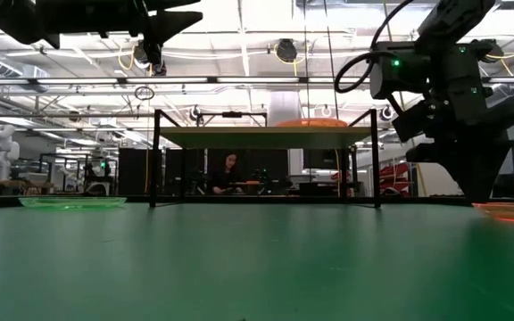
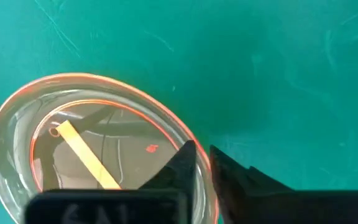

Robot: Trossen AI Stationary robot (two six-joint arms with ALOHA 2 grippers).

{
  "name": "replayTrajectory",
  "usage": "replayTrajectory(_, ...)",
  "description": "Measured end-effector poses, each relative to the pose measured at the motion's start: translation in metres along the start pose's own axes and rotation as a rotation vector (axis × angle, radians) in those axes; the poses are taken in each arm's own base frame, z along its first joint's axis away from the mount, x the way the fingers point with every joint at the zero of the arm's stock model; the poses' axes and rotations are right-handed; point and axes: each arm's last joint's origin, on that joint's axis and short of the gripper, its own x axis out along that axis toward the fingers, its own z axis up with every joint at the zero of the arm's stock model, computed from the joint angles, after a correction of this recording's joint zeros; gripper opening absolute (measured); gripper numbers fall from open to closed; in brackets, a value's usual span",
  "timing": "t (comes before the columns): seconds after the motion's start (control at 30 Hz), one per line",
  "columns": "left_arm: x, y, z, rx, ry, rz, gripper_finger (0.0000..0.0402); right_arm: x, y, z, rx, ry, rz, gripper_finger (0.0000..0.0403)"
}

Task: Place and stack plates onto a shelf
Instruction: Put the orange plate on the shelf

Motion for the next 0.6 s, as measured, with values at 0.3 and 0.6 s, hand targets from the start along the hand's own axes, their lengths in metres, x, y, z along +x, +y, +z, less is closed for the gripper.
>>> replayTrajectory(0.3,0.000,0.000,0.000,0.002,-0.001,0.000,0.0152,0.000,0.000,0.000,-0.014,0.001,-0.002,0.0001)
replayTrajectory(0.6,0.000,0.000,0.000,0.004,-0.001,0.000,0.0152,-0.010,0.001,0.004,-0.038,-0.058,-0.016,0.0000)
